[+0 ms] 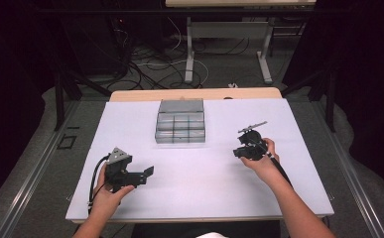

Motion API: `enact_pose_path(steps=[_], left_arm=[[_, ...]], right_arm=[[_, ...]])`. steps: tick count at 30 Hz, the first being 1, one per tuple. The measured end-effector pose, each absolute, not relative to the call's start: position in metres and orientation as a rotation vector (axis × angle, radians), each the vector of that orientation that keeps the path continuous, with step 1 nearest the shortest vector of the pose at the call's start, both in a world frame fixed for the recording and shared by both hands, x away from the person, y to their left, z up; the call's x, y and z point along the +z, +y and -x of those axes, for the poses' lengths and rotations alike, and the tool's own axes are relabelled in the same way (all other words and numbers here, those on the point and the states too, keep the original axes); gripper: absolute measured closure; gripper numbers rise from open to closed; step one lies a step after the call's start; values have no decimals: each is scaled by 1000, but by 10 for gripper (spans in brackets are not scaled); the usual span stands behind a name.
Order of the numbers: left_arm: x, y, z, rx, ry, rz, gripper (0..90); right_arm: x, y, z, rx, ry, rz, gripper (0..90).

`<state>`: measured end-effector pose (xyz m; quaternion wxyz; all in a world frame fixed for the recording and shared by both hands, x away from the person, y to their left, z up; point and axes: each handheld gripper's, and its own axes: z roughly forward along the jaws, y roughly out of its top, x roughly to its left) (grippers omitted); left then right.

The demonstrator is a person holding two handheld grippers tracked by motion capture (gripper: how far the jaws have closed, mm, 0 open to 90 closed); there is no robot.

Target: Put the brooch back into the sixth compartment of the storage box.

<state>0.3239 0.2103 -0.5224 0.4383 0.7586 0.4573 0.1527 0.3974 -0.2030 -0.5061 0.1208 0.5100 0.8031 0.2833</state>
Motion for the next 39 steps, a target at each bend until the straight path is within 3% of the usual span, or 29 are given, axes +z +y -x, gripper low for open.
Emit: enact_pose_path(steps=[39], left_arm=[[-522,211,-324,381,1132,-1891,34]], right_arm=[[-472,-162,-417,905,2373,-1412,776]])
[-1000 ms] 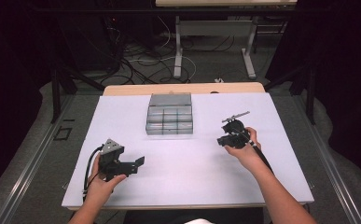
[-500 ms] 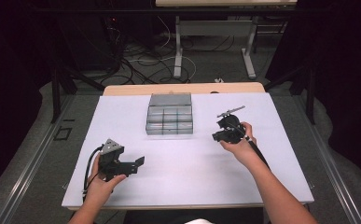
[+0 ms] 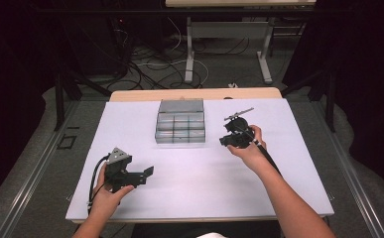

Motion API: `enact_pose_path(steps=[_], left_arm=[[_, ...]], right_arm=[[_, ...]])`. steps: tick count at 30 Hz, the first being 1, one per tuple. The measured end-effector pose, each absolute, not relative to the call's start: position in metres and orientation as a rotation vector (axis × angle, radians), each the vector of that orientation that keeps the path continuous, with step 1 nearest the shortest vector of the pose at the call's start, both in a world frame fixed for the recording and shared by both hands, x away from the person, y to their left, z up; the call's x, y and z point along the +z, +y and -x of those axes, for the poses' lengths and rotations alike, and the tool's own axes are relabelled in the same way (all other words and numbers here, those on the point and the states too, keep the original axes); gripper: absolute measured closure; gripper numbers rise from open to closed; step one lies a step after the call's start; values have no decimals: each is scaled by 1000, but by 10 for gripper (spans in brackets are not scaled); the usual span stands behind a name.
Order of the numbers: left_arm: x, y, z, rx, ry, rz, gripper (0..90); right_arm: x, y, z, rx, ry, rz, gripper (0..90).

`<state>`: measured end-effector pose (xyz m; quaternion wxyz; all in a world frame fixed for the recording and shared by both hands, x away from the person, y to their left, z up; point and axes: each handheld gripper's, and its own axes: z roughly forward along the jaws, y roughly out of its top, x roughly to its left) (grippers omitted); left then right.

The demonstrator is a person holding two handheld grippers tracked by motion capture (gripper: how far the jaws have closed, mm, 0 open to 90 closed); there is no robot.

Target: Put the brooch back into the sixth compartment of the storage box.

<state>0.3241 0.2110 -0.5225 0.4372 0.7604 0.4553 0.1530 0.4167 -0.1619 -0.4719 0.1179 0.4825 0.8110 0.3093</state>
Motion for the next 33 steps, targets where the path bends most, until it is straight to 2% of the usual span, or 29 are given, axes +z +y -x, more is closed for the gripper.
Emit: enact_pose_path(steps=[33], left_arm=[[-522,212,-325,361,1133,-1896,34]], right_arm=[[-468,-118,-442,960,2365,-1375,776]])
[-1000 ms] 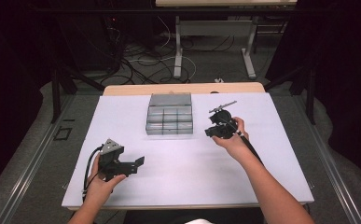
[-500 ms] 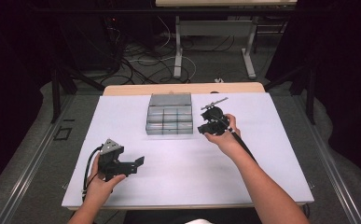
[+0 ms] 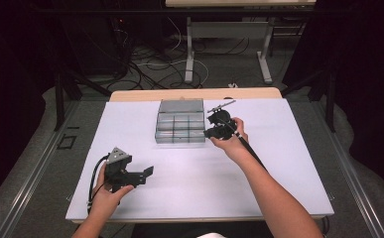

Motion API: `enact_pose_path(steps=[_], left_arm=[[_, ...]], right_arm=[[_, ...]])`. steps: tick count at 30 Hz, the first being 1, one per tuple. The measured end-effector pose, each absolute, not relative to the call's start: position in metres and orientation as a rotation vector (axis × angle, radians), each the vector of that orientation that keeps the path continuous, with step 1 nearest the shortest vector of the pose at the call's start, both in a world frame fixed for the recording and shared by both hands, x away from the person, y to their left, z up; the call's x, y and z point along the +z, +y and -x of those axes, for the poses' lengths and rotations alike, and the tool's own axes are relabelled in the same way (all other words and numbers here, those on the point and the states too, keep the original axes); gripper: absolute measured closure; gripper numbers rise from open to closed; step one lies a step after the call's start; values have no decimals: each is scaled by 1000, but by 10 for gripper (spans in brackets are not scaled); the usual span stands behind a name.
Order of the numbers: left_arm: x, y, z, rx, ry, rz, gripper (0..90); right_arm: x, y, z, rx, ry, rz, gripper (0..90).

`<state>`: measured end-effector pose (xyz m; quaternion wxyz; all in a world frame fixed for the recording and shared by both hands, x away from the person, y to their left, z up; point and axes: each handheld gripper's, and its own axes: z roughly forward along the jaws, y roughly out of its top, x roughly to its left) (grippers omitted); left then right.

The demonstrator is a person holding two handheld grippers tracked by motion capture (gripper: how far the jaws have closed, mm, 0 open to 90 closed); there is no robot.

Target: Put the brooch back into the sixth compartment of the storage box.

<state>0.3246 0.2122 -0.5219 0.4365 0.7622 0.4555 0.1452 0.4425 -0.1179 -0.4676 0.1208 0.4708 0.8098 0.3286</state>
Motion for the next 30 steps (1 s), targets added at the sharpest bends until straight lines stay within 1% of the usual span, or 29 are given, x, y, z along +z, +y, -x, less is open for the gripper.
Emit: enact_pose_path(steps=[4,16,30], left_arm=[[-522,212,-325,359,1134,-1896,34],[-522,212,-325,357,1132,-1892,34],[-522,213,-326,351,1130,-1892,34]], right_arm=[[-470,-115,-446,1035,2347,-1399,776],[-476,-105,-459,1004,2342,-1368,776],[-492,-94,-477,1021,2323,-1359,776]])
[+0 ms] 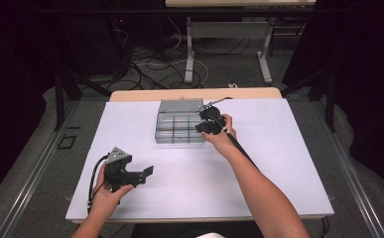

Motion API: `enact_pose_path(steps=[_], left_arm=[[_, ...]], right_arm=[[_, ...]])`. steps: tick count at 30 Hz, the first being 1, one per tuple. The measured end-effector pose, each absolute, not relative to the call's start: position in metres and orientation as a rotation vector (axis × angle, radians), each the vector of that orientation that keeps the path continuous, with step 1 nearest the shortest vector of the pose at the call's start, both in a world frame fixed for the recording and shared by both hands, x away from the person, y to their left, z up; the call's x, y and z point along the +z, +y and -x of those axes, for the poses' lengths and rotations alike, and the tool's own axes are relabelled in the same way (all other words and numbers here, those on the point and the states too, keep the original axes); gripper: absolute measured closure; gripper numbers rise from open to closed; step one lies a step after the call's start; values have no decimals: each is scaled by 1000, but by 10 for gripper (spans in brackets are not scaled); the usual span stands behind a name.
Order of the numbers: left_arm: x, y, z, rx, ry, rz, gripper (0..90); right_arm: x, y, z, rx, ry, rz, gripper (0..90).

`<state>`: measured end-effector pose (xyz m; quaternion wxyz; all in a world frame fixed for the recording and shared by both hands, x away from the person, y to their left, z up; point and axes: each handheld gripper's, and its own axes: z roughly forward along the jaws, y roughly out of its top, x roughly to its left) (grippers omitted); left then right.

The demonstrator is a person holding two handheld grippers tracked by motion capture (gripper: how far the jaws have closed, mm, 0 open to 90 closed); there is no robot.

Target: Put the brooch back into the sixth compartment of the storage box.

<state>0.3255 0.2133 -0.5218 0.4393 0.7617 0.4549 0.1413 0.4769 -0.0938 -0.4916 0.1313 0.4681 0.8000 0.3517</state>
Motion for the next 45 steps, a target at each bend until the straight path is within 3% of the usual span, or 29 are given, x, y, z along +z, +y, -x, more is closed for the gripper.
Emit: enact_pose_path(steps=[45], left_arm=[[-523,213,-326,362,1134,-1880,34]], right_arm=[[-524,-87,-500,972,2347,-1367,767]])
